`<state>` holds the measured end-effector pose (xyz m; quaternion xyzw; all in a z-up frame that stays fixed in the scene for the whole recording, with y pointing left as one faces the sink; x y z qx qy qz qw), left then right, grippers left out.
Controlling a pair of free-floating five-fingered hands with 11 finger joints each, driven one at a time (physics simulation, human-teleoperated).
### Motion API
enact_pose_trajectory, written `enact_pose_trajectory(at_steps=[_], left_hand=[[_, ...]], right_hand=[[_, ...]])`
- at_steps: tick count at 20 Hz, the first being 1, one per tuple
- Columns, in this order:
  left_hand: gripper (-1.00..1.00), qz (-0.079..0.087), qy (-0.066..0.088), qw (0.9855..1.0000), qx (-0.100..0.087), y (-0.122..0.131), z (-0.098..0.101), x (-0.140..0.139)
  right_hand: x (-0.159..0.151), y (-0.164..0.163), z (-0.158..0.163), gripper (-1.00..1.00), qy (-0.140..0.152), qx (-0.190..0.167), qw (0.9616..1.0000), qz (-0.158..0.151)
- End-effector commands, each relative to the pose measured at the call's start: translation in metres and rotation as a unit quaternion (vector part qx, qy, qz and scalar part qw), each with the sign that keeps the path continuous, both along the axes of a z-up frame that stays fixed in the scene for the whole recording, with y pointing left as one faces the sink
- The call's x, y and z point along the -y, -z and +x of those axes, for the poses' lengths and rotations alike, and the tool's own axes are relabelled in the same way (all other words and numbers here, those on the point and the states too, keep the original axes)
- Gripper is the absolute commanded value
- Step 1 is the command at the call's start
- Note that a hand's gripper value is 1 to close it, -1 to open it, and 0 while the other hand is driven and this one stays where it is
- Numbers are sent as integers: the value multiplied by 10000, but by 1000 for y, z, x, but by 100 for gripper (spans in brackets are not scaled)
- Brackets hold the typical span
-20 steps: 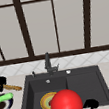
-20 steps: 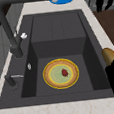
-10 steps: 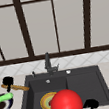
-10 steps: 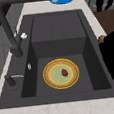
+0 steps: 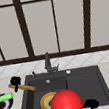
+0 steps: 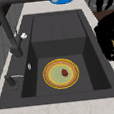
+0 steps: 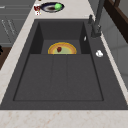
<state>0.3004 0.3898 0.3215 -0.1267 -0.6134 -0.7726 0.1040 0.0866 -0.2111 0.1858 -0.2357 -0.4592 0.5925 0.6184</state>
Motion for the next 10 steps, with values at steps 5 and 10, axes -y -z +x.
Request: enact_pose_trajectory(at_steps=[5, 10], left_hand=[[100, 6, -153, 9999, -42, 4, -7, 54], [100, 25, -129, 9999, -68, 9, -11, 90]], right_hand=[[0, 0, 0, 0, 0, 0, 10000, 0], [0, 0, 0, 0, 0, 0, 10000, 0]])
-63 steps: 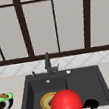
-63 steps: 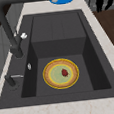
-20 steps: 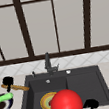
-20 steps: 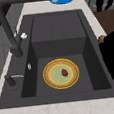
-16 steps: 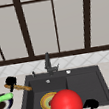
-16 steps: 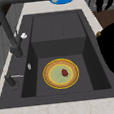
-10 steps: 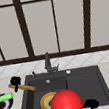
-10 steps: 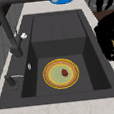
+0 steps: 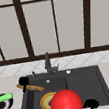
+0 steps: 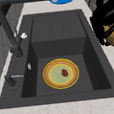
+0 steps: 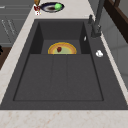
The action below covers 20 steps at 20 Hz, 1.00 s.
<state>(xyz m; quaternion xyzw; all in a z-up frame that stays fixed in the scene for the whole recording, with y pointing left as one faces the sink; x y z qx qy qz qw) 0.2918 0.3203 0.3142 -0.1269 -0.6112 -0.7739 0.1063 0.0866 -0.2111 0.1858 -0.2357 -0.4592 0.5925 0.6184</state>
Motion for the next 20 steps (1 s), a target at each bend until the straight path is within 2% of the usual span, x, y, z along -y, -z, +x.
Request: enact_pose_trajectory(at_steps=[1, 5, 8, 12, 17, 20], left_hand=[[100, 0, -116, 9999, -57, 4, -3, 28], [100, 9, -132, 9999, -96, 17, -3, 56], [100, 41, -146, 9997, -215, 37, -2, 74], [100, 61, -115, 9996, -242, 63, 4, 101], [100, 38, -46, 9999, -158, 104, 37, 127], [100, -26, -11, 10000, -49, 132, 60, 125]], right_hand=[[0, 0, 0, 0, 0, 0, 10000, 0], [0, 0, 0, 0, 0, 0, 10000, 0], [0, 0, 0, 0, 0, 0, 10000, 0], [0, 0, 0, 0, 0, 0, 10000, 0], [0, 0, 0, 0, 0, 0, 10000, 0], [0, 0, 0, 0, 0, 0, 10000, 0]])
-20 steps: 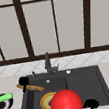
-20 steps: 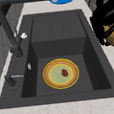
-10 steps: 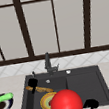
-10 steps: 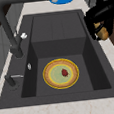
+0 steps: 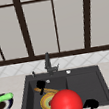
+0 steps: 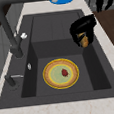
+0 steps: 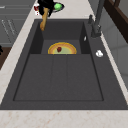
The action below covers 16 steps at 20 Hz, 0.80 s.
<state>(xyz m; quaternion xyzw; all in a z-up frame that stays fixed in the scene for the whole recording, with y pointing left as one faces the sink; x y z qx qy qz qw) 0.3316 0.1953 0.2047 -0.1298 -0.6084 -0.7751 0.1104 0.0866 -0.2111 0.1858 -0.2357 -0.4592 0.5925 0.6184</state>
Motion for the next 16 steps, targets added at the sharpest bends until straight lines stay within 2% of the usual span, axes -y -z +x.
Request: enact_pose_trajectory(at_steps=[1, 9, 11, 16], left_hand=[[100, -77, 0, 10000, 23, 31, 26, 2], [100, -128, 7, 9999, 97, 100, 71, 11], [100, -159, 9, 9998, 140, 117, 76, 14], [100, -115, -4, 9999, 115, 159, 83, 23]], right_hand=[[0, 0, 0, 0, 0, 0, 10000, 0], [0, 0, 0, 0, 0, 0, 10000, 0], [0, 0, 0, 0, 0, 0, 10000, 0], [0, 0, 0, 0, 0, 0, 10000, 0]])
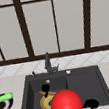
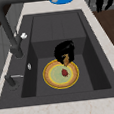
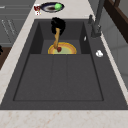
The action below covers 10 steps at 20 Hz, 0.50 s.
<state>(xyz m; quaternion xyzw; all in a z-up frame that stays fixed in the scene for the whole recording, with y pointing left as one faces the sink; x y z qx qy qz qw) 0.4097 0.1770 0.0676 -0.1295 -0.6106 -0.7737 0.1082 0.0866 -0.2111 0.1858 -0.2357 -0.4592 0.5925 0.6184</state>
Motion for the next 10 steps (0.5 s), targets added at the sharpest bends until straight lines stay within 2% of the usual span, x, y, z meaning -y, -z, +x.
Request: enact_pose_trajectory(at_steps=[1, 3, 6, 10], left_hand=[[100, -95, -4, 9999, 102, 31, 6, 6], [100, -24, -41, 9998, 169, 48, 7, 16], [100, -17, -94, 9999, 120, 74, 20, 22], [100, 12, -38, 9999, 109, 106, 42, 30]], right_hand=[[0, 0, 0, 0, 0, 0, 10000, 0], [0, 0, 0, 0, 0, 0, 10000, 0], [0, 0, 0, 0, 0, 0, 10000, 0], [0, 0, 0, 0, 0, 0, 10000, 0]])
